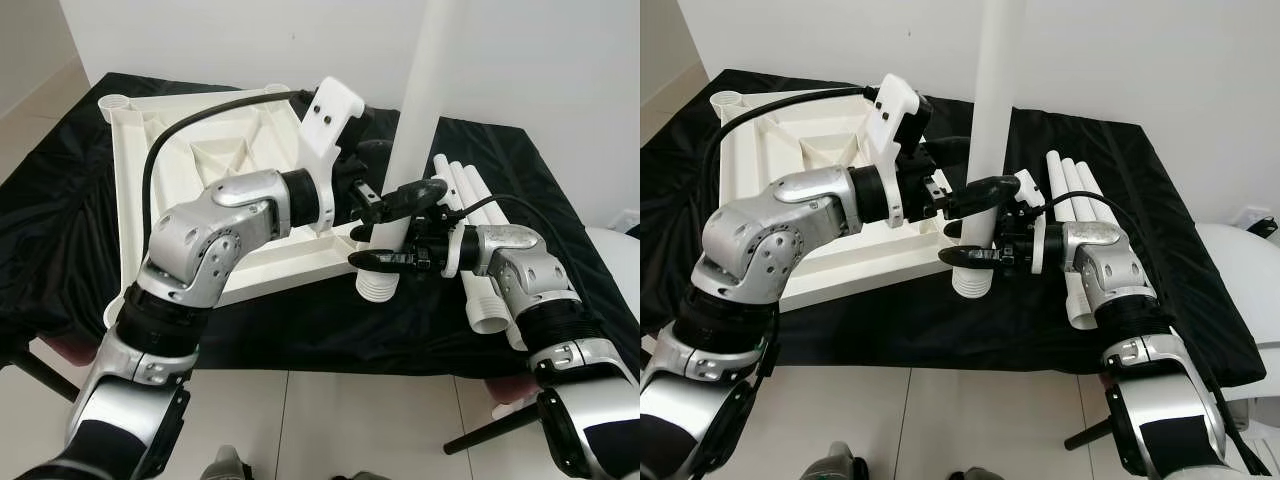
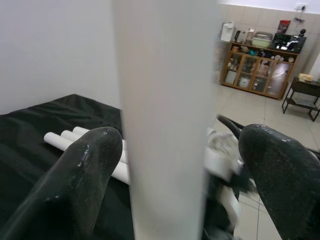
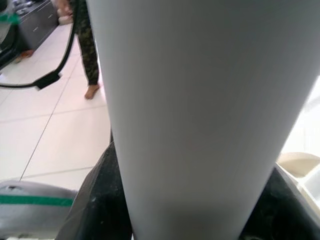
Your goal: Building children table
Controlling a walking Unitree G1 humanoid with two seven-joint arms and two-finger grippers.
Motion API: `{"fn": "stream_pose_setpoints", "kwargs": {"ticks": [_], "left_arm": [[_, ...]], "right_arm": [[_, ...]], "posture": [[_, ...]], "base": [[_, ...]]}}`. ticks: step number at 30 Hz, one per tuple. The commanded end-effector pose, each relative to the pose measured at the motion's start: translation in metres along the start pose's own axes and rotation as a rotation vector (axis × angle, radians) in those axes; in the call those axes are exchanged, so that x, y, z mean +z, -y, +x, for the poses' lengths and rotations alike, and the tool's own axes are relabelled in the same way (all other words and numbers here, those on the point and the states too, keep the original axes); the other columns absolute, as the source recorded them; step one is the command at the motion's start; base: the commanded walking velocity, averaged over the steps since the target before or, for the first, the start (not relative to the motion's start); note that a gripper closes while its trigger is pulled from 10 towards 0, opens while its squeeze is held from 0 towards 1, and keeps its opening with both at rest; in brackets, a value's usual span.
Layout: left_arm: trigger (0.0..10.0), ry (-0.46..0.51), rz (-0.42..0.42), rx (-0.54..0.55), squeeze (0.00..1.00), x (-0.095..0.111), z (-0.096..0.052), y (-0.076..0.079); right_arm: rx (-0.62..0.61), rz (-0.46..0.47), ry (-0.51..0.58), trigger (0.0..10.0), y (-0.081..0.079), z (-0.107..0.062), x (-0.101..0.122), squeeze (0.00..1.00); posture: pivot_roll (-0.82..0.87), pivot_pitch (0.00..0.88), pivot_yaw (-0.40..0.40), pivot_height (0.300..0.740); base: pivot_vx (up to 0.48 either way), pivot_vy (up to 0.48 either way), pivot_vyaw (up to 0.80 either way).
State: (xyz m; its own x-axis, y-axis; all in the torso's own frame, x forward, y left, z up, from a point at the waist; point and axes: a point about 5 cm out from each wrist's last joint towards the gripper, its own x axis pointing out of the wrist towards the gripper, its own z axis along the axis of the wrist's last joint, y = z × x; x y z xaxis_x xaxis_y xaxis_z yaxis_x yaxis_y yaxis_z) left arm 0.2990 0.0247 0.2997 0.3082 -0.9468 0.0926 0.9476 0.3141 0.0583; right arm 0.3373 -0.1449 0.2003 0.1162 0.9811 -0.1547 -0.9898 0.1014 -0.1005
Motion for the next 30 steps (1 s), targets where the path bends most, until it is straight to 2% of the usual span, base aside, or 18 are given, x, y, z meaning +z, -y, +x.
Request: {"fn": "stream_pose_setpoints", "kwargs": {"ticks": [1,5,14,15,25,30], "left_arm": [[10.0,-0.015,-0.002,-0.242,0.00,0.002,0.005,0.013],[10.0,-0.036,-0.073,-0.184,0.00,0.006,0.012,0.003],[10.0,-0.051,-0.114,-0.166,0.00,0.010,0.015,-0.003],[0.0,-0.053,-0.120,-0.161,0.00,0.010,0.015,-0.004],[0.0,-0.070,-0.141,-0.153,0.00,0.010,0.012,-0.006],[0.0,-0.058,-0.146,-0.113,0.00,0.013,0.010,-0.012]], "right_arm": [[0.025,-0.013,-0.018,10.0,-0.003,0.001,-0.001,0.00],[0.033,-0.025,-0.025,10.0,-0.004,0.002,-0.002,0.00],[0.030,-0.032,-0.025,10.0,-0.004,0.002,-0.001,0.00],[0.019,-0.037,-0.024,10.0,-0.003,0.001,0.000,0.00],[-0.044,-0.054,0.005,10.0,0.001,0.001,0.002,0.00],[-0.098,-0.043,0.038,10.0,0.005,0.000,0.004,0.00]], "posture": [[-0.01,0.031,-0.051,0.740],[-0.01,0.037,-0.050,0.740],[-0.01,0.037,-0.047,0.740],[0.00,0.036,-0.047,0.740],[0.00,0.036,-0.045,0.740],[0.00,0.035,-0.050,0.740]], "base": [[0.000,0.000,0.00],[0.000,0.000,0.00],[0.000,0.000,0.00],[0.000,0.000,0.00],[0.000,0.000,0.00],[0.000,0.000,0.00]]}}
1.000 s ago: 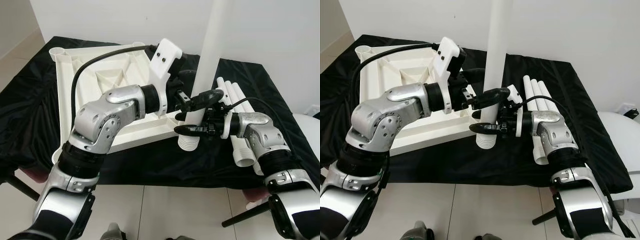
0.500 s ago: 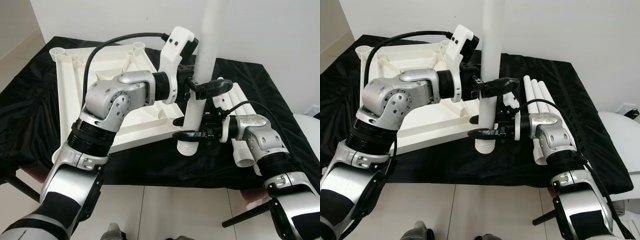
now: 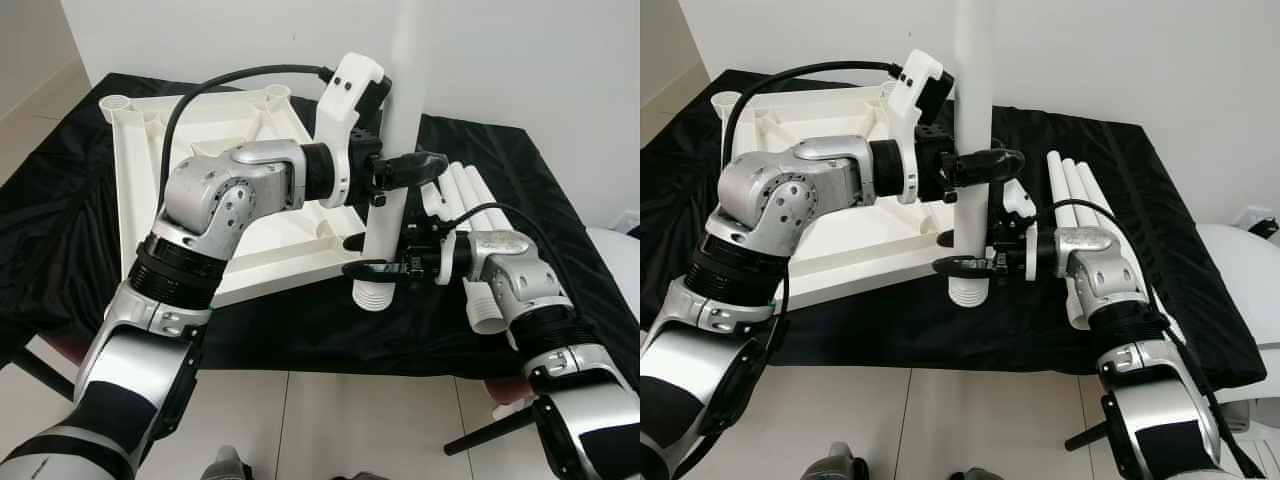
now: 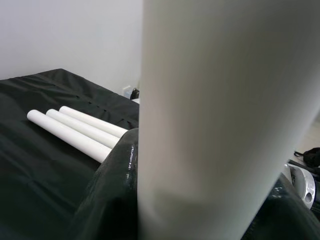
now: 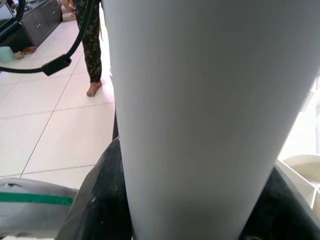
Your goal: Building children table
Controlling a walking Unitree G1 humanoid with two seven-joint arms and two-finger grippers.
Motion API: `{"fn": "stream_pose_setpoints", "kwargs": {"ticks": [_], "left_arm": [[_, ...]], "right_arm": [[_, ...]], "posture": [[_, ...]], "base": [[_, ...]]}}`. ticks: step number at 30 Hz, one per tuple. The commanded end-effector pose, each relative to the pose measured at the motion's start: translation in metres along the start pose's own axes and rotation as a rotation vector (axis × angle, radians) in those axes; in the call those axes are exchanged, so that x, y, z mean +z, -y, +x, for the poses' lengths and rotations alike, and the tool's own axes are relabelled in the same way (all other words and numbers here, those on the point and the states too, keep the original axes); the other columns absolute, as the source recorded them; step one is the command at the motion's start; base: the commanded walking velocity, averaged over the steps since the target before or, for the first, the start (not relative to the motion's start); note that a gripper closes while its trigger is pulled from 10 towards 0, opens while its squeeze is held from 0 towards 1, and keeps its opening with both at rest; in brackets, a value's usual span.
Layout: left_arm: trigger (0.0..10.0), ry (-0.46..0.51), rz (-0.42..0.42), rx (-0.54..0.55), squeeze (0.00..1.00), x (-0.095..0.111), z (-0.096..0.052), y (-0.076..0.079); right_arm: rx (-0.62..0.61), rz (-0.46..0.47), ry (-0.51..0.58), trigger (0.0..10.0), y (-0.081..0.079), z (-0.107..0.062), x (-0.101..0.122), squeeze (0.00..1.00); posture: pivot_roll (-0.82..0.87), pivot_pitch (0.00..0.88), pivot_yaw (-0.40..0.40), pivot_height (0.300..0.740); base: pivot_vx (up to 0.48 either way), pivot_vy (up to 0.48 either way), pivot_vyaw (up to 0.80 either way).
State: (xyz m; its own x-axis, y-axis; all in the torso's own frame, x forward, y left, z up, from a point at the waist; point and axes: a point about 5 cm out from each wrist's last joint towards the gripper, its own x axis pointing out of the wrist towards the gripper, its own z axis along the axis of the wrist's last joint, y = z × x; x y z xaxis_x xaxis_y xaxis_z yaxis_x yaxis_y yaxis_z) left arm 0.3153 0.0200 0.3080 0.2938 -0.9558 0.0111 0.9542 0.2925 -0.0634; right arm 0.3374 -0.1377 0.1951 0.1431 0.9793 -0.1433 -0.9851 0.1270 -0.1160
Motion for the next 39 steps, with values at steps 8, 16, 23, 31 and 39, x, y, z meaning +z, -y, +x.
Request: {"fn": "stream_pose_setpoints", "kwargs": {"ticks": [8,16,23,31,39], "left_arm": [[10.0,0.028,-0.013,-0.037,0.00,0.013,0.000,-0.005],[10.0,0.061,0.033,0.065,0.00,0.026,-0.003,-0.016],[10.0,0.093,0.081,0.227,0.00,0.038,-0.007,-0.032],[10.0,0.098,0.149,0.335,0.00,0.041,-0.009,-0.040],[10.0,0.116,0.173,0.454,0.00,0.040,-0.002,-0.047]], "right_arm": [[-0.122,-0.017,0.069,10.0,0.010,-0.009,0.012,1.00],[-0.242,-0.052,0.103,10.0,0.020,-0.007,0.021,0.00],[-0.447,-0.109,0.100,10.0,0.032,0.000,0.032,0.00],[-0.561,-0.103,0.124,10.0,0.033,0.014,0.037,0.00],[-0.750,-0.132,0.164,10.0,0.031,0.040,0.044,0.00]], "posture": [[0.00,0.033,-0.053,0.740],[0.00,0.029,-0.054,0.740],[0.00,0.034,-0.060,0.740],[0.00,0.042,-0.063,0.740],[0.00,0.057,-0.067,0.740]], "base": [[0.000,0.000,0.00],[0.000,0.000,0.00],[0.000,0.000,0.00],[0.000,0.000,0.00],[0.000,0.000,0.00]]}}
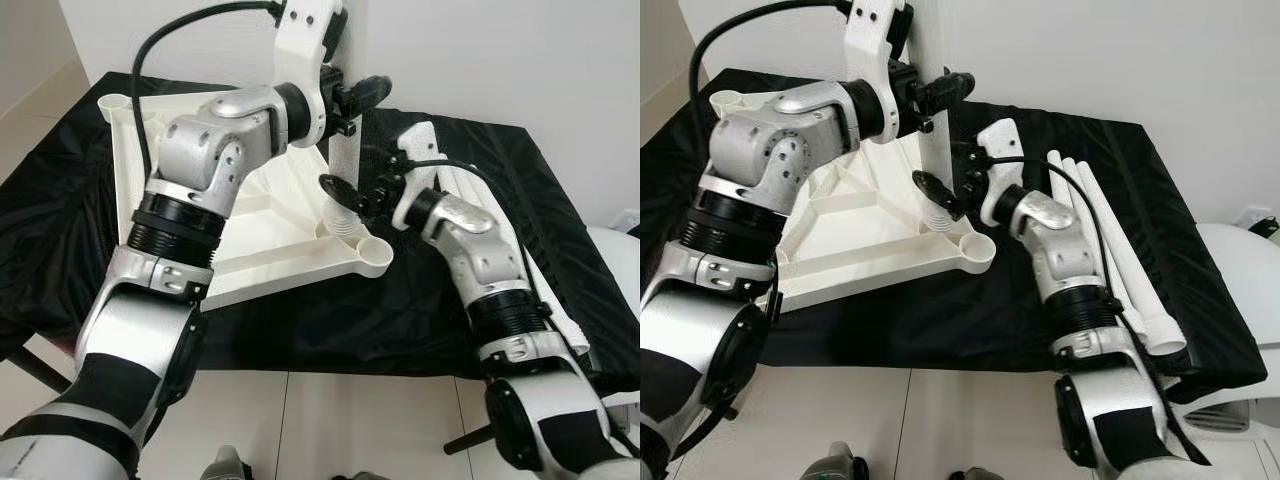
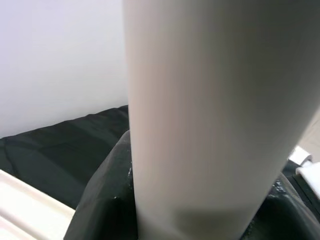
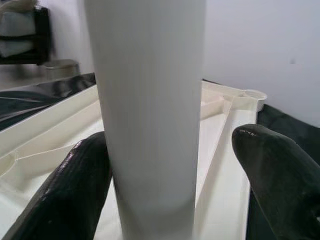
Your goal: Building children table
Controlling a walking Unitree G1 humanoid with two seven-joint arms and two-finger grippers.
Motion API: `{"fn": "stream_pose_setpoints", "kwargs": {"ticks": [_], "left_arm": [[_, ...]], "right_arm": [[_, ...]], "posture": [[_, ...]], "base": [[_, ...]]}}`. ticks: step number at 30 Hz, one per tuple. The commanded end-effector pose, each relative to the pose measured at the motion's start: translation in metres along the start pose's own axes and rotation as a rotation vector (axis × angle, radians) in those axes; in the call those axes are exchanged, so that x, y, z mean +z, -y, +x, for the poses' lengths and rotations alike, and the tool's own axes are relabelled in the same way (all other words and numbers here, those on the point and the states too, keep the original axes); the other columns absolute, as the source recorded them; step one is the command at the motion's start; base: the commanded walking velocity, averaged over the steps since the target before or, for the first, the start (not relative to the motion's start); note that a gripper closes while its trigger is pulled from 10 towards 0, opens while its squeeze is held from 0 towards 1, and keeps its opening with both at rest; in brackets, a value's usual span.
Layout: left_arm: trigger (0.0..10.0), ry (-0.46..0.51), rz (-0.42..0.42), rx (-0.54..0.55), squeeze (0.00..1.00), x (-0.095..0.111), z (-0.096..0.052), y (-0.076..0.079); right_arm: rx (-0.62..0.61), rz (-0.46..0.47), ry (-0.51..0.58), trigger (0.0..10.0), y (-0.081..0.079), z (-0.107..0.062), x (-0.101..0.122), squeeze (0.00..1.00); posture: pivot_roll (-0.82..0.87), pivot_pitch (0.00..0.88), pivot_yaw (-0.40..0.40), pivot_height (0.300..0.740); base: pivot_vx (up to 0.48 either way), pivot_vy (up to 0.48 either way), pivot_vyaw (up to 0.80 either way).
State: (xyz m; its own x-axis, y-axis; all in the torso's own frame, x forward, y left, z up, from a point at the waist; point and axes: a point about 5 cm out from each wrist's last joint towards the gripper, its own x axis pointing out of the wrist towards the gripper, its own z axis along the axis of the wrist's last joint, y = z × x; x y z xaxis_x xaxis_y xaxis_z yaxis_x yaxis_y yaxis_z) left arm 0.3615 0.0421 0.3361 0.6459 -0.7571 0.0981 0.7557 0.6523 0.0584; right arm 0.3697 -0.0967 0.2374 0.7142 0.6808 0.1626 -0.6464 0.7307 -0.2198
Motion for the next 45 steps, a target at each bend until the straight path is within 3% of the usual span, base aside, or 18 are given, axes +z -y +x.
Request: {"fn": "stream_pose_setpoints", "kwargs": {"ticks": [1,3,8,15,23,31,32,39,43,44,45], "left_arm": [[10.0,0.032,0.026,0.047,0.00,0.009,0.005,0.003],[10.0,0.041,0.018,0.061,0.00,0.009,0.006,0.002],[10.0,0.057,0.028,0.066,0.00,0.013,0.009,0.006],[10.0,0.070,0.035,0.071,0.00,0.017,0.011,0.006],[10.0,0.071,0.069,0.083,0.00,0.018,0.010,0.003],[10.0,0.068,0.074,0.082,0.00,0.017,0.011,0.002],[10.0,0.069,0.074,0.080,0.00,0.017,0.011,0.003],[10.0,0.070,0.076,0.077,0.00,0.016,0.012,0.004],[10.0,0.069,0.078,0.071,0.00,0.015,0.014,0.006],[10.0,0.068,0.079,0.069,0.00,0.015,0.014,0.007],[10.0,0.068,0.079,0.069,0.00,0.015,0.014,0.007]], "right_arm": [[-0.039,-0.030,-0.006,10.0,-0.001,0.000,-0.001,0.00],[-0.068,-0.047,-0.009,10.0,-0.004,0.004,-0.001,0.00],[-0.100,0.016,0.000,10.0,-0.020,0.015,-0.004,0.00],[-0.135,0.035,-0.007,10.0,-0.027,0.018,-0.007,0.00],[-0.271,0.076,-0.010,10.0,-0.020,0.012,-0.007,0.00],[-0.300,0.093,-0.012,10.0,-0.019,0.009,-0.006,0.00],[-0.306,0.095,-0.009,9.5,-0.018,0.008,-0.005,0.00],[-0.305,0.097,-0.004,10.0,-0.019,0.009,-0.002,0.00],[-0.305,0.103,-0.006,9.6,-0.020,0.009,0.000,0.00],[-0.303,0.103,-0.007,8.9,-0.021,0.009,0.000,0.00],[-0.303,0.103,-0.007,8.9,-0.021,0.009,0.000,0.00]], "posture": [[0.00,0.057,-0.067,0.740],[0.00,0.057,-0.067,0.740],[0.00,0.067,-0.073,0.740],[0.01,0.069,-0.078,0.740],[0.00,0.076,-0.080,0.740],[0.00,0.077,-0.081,0.740],[0.00,0.078,-0.082,0.740],[0.00,0.078,-0.082,0.740],[0.00,0.077,-0.085,0.740],[0.00,0.077,-0.085,0.740],[0.00,0.077,-0.085,0.740]], "base": [[0.000,0.000,0.00],[0.000,0.000,0.00],[0.000,0.000,0.00],[0.000,0.000,0.00],[0.000,0.000,0.00],[0.000,0.000,0.00],[0.000,0.000,0.00],[0.000,0.000,0.00],[0.000,0.000,0.00],[0.000,0.000,0.00],[0.000,0.000,0.00]]}}
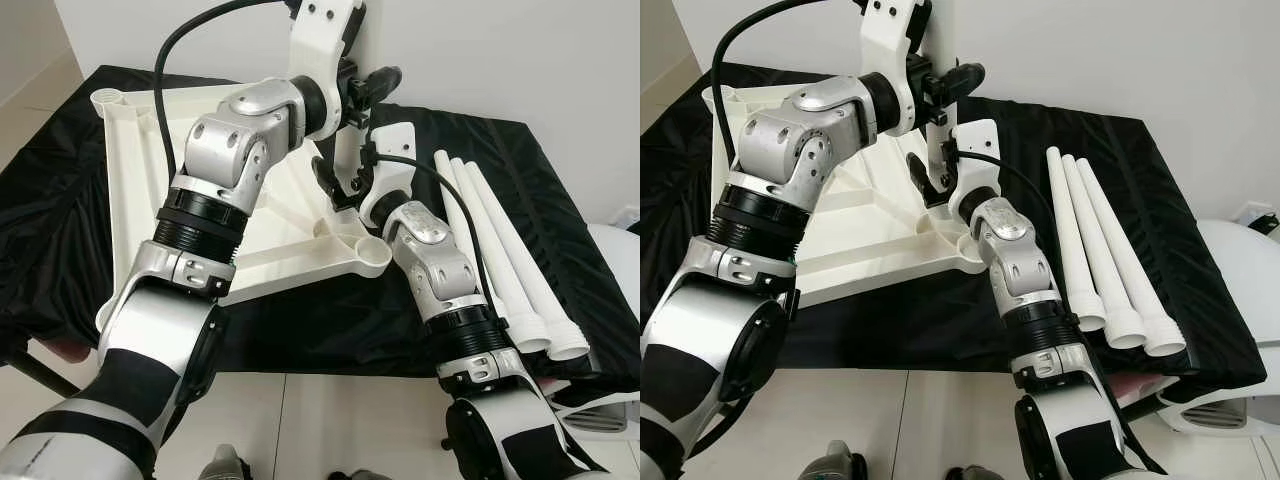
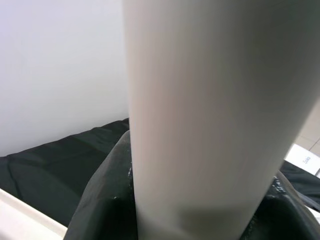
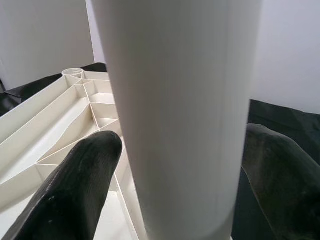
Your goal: Building children table
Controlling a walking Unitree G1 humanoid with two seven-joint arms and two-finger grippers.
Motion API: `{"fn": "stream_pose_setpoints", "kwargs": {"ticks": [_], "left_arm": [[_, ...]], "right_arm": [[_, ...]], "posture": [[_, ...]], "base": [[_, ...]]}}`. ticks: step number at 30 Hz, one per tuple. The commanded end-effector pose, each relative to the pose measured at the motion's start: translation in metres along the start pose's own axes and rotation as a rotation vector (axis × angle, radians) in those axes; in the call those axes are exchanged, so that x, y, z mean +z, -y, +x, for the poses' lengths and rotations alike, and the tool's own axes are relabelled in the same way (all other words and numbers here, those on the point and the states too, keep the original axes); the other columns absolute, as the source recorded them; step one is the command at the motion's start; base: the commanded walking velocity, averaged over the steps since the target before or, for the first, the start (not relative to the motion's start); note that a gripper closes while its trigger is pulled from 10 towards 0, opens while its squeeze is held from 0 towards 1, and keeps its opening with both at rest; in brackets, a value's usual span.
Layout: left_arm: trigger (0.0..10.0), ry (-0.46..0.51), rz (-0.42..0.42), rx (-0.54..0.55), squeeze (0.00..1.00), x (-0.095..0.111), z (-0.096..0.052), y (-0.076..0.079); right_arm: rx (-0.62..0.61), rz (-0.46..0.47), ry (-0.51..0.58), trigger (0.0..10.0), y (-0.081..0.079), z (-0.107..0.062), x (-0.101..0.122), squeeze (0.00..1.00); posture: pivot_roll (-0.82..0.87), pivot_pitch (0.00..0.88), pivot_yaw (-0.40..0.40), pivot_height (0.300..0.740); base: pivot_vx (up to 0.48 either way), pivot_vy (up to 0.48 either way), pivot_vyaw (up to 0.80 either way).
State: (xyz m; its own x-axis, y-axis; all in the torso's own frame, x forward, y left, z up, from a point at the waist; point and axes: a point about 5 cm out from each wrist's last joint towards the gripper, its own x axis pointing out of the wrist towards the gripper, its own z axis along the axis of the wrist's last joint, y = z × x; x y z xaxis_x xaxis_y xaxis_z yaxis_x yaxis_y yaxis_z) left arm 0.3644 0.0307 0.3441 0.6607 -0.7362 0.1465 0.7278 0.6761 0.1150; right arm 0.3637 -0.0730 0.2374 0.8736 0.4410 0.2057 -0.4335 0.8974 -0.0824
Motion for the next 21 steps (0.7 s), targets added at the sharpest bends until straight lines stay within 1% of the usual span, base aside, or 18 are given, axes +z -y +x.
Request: {"fn": "stream_pose_setpoints", "kwargs": {"ticks": [1,4,5,7,8,9,10,14,15,21], "left_arm": [[10.0,0.021,0.020,0.040,0.00,0.0075,0.0034,0.0015],[10.0,0.021,0.020,0.041,0.00,0.0075,0.0034,0.0014],[10.0,0.021,0.020,0.041,0.00,0.0076,0.0033,0.0015],[10.0,0.021,0.020,0.041,0.00,0.0077,0.0032,0.0016],[10.0,0.021,0.022,0.040,0.00,0.0080,0.0028,0.0015],[10.0,0.021,0.022,0.040,0.00,0.0080,0.0028,0.0015],[10.0,0.022,0.025,0.039,0.00,0.0082,0.0023,0.0014],[10.0,0.022,0.026,0.038,0.00,0.0082,0.0022,0.0014],[10.0,0.022,0.025,0.037,0.00,0.0081,0.0024,0.0017],[10.0,0.023,0.027,0.024,0.00,0.0087,0.0039,0.0052]], "right_arm": [[-0.011,0.017,-0.008,8.9,0.0005,-0.0024,-0.0023,0.00],[-0.011,0.017,-0.009,8.9,0.0004,-0.0024,-0.0022,0.00],[-0.013,0.024,-0.012,8.6,0.0001,-0.0027,-0.0025,0.00],[-0.014,0.026,-0.014,8.6,0.0000,-0.0028,-0.0025,0.00],[-0.011,0.025,-0.016,6.7,-0.0003,-0.0031,-0.0035,0.00],[-0.011,0.025,-0.016,6.7,-0.0003,-0.0031,-0.0035,0.00],[-0.008,0.023,-0.020,1.6,-0.0004,-0.0037,-0.0046,0.00],[-0.009,0.024,-0.023,1.6,-0.0003,-0.0041,-0.0047,0.00],[-0.008,0.024,-0.023,0.0,-0.0002,-0.0042,-0.0046,0.00],[-0.009,0.027,-0.029,0.0,0.0005,-0.0051,-0.0055,0.00]], "posture": [[0.00,0.077,-0.085,0.740],[0.00,0.077,-0.085,0.740],[0.00,0.076,-0.086,0.740],[0.00,0.076,-0.086,0.740],[0.00,0.075,-0.088,0.740],[0.00,0.075,-0.088,0.740],[0.00,0.075,-0.088,0.740],[0.00,0.075,-0.088,0.740],[0.00,0.076,-0.087,0.740],[0.00,0.077,-0.085,0.740]], "base": [[0.000,0.000,0.00],[0.000,0.000,0.00],[0.000,0.000,0.00],[0.000,0.000,0.00],[0.000,0.000,0.00],[0.000,0.000,0.00],[0.000,0.000,0.00],[0.000,0.000,0.00],[0.000,0.000,0.00],[0.000,0.000,0.00]]}}
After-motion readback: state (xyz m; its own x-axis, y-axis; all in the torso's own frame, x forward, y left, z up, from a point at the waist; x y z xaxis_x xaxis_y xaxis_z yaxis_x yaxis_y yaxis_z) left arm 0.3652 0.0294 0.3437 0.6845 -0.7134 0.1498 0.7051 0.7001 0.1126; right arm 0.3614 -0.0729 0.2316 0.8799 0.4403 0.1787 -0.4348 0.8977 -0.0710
